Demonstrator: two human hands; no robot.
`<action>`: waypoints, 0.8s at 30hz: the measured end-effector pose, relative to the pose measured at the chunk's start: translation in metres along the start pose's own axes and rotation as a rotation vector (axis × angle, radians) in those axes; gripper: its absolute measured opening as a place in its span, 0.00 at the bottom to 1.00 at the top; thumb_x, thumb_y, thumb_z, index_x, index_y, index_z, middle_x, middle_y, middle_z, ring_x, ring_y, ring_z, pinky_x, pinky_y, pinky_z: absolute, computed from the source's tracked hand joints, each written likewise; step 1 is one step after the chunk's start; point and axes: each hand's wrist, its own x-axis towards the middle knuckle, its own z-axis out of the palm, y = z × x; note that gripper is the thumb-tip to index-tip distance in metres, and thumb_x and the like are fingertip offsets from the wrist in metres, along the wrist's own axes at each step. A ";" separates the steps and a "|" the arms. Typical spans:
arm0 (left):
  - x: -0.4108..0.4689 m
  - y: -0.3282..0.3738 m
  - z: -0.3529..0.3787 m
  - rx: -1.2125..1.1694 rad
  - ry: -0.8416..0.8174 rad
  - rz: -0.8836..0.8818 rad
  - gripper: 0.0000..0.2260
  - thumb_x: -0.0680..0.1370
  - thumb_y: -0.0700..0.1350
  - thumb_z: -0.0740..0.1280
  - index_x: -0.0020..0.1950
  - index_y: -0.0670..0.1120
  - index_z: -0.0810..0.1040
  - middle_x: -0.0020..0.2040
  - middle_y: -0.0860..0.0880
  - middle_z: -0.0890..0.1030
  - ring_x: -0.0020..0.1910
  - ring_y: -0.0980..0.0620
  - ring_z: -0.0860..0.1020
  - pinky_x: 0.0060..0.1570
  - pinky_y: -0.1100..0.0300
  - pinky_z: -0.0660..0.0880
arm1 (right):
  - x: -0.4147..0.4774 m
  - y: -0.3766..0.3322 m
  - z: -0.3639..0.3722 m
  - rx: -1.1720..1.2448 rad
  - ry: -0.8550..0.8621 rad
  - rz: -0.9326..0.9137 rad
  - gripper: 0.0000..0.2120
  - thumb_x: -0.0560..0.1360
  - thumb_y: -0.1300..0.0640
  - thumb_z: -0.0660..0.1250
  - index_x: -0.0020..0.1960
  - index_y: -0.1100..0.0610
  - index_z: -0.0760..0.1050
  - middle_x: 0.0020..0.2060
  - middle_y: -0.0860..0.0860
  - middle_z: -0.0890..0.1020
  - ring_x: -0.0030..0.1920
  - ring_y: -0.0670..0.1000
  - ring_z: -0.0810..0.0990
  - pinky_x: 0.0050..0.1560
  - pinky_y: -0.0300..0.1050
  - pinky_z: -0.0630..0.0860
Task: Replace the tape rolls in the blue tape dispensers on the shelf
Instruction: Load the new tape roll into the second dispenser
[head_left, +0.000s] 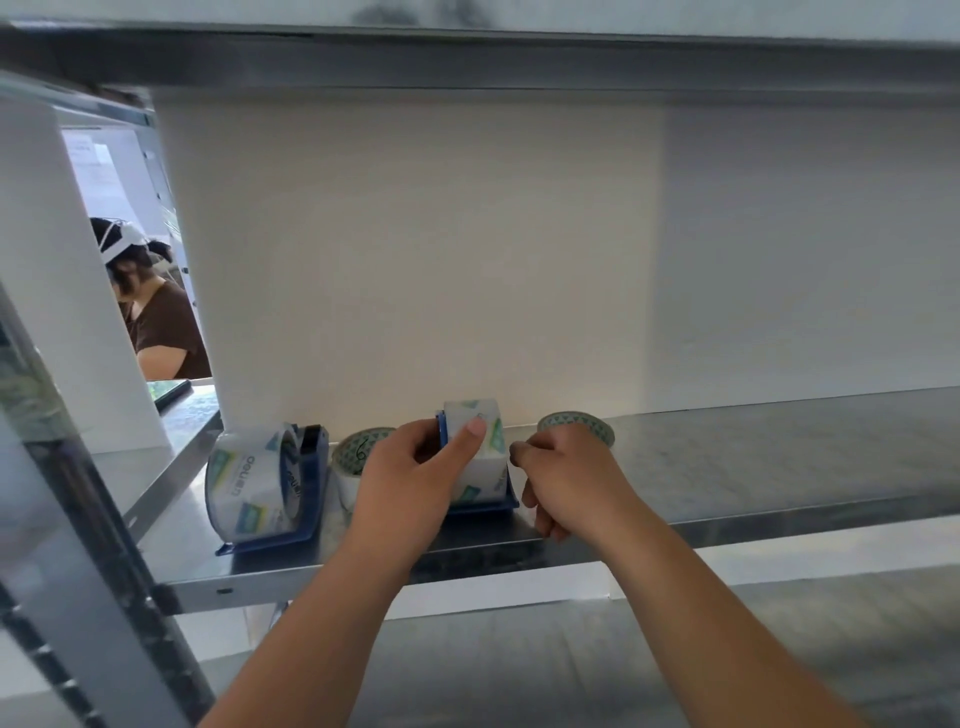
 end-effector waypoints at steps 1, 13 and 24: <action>-0.001 -0.001 -0.002 -0.012 -0.007 -0.010 0.08 0.74 0.65 0.70 0.38 0.65 0.84 0.43 0.60 0.88 0.46 0.58 0.85 0.49 0.47 0.85 | -0.001 -0.001 -0.001 0.064 0.010 0.007 0.13 0.81 0.47 0.61 0.46 0.53 0.80 0.30 0.54 0.83 0.21 0.50 0.79 0.22 0.40 0.74; -0.012 -0.001 -0.028 -0.052 -0.013 -0.019 0.05 0.75 0.58 0.75 0.49 0.61 0.83 0.47 0.63 0.87 0.48 0.63 0.85 0.52 0.62 0.79 | -0.033 -0.028 -0.001 0.124 0.327 -0.174 0.22 0.78 0.43 0.63 0.38 0.61 0.78 0.32 0.59 0.80 0.31 0.52 0.77 0.35 0.51 0.75; -0.042 0.035 -0.043 0.024 0.027 0.187 0.20 0.76 0.55 0.75 0.66 0.59 0.76 0.53 0.67 0.78 0.47 0.73 0.78 0.40 0.78 0.71 | -0.082 -0.039 -0.001 -0.265 0.322 -0.398 0.23 0.81 0.39 0.64 0.72 0.46 0.73 0.70 0.47 0.79 0.65 0.50 0.79 0.67 0.52 0.76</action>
